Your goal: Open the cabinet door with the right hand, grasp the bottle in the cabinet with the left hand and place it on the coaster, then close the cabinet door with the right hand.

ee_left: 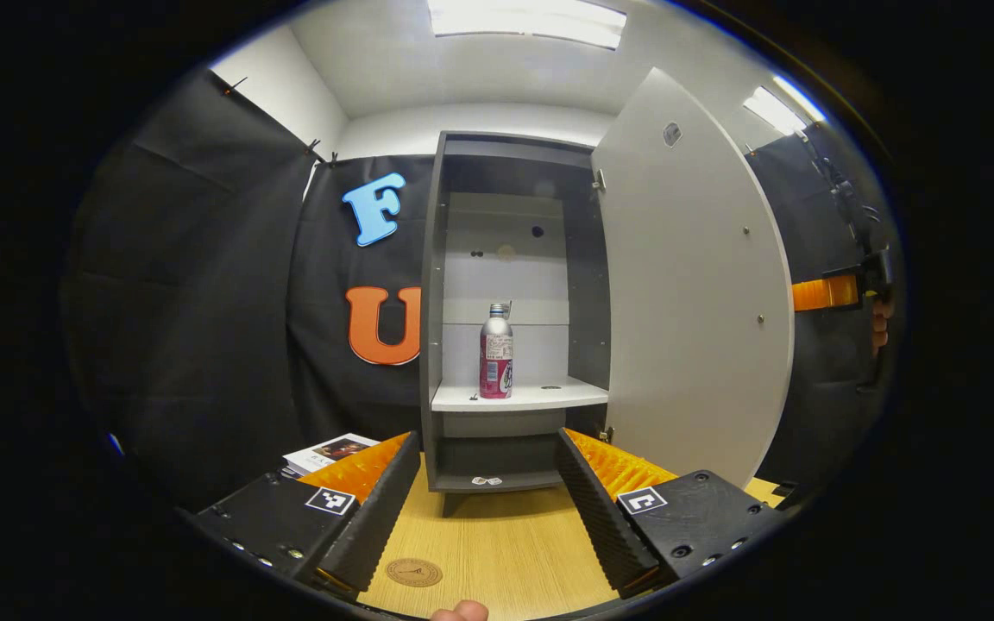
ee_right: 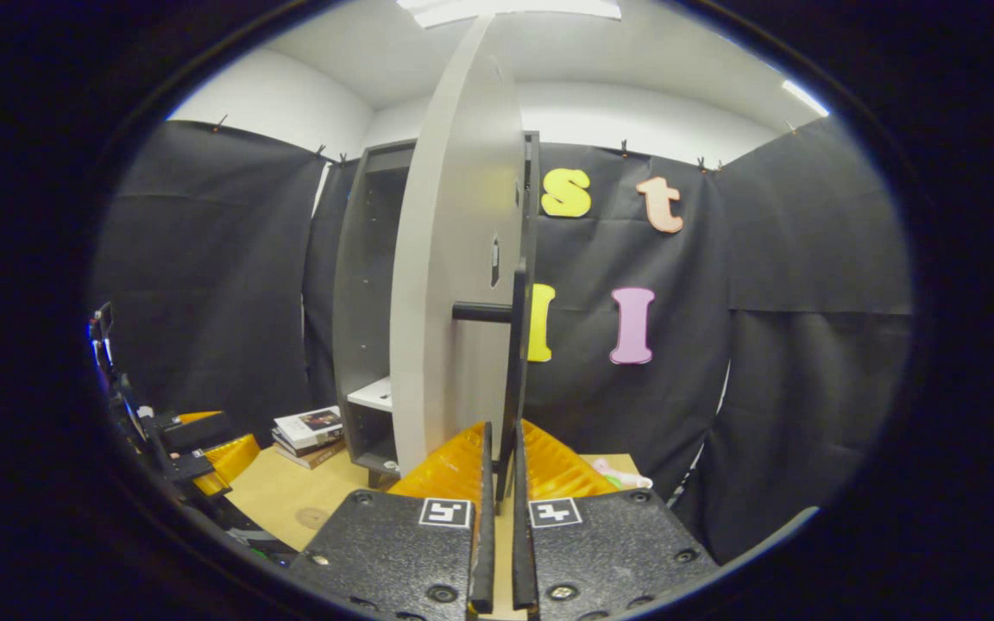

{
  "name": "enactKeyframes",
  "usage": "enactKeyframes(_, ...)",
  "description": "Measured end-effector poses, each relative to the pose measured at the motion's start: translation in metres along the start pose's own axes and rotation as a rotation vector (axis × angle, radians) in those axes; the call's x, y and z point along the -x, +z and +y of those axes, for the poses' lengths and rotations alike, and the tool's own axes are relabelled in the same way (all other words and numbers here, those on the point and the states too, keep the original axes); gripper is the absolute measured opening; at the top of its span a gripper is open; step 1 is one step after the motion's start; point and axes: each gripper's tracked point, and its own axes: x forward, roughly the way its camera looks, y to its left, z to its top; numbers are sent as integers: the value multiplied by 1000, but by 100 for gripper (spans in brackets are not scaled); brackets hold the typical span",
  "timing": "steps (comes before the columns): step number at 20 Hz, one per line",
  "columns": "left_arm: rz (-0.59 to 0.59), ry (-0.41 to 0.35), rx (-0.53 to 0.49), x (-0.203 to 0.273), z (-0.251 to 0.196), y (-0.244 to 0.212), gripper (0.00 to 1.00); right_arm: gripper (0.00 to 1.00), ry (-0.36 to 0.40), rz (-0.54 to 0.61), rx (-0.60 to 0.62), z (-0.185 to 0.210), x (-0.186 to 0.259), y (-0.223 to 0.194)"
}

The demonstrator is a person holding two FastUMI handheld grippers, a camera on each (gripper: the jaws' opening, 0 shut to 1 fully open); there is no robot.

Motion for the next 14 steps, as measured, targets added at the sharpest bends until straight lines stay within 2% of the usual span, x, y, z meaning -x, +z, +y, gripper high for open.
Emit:
enactKeyframes(5, 12, -3, -10, 3, -3, -4, 95, 10, -23, -6, -44, -18, -1, 2)
enactKeyframes(9, 14, 1, -17, 8, -2, -4, 95, 7, 9, -18, -62, -16, -3, 1)
enactKeyframes(11, 9, 6, -17, 10, -1, -3, 95, 9, -16, -10, -53, -20, -1, 0)
enactKeyframes(14, 1, 24, -23, 14, 5, -1, 95, 9, -27, -19, -37, -17, 19, -6)
